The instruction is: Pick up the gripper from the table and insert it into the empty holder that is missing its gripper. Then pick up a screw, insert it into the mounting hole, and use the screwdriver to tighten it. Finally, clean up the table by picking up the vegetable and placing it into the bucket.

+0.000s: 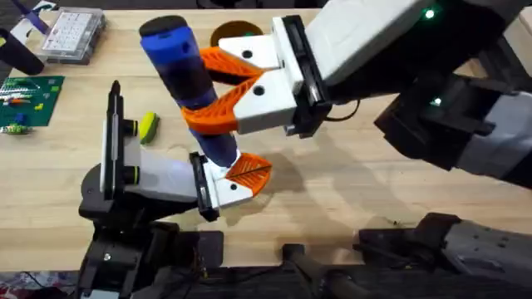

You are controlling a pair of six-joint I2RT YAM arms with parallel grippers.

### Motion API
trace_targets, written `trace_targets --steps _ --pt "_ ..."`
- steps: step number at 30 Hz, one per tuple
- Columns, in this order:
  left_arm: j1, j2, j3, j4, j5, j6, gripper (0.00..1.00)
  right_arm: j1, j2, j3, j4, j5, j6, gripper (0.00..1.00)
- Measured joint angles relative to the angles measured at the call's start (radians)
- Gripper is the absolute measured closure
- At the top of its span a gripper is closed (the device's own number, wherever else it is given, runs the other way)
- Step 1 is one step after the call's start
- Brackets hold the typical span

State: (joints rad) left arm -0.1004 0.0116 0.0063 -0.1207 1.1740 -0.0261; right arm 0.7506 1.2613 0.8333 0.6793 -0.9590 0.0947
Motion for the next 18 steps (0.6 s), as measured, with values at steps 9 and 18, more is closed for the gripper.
trace_targets --steps 9,18 --pt "0.0 0.0 0.0 0.0 0.0 0.0 0.984 0.0 0.0 0.0 0.001 0.0 -0.011 0.975" --pt "0.0 0.0 0.0 0.0 0.0 0.0 0.984 0.0 0.0 0.0 0.001 0.0 -0.013 0.975"
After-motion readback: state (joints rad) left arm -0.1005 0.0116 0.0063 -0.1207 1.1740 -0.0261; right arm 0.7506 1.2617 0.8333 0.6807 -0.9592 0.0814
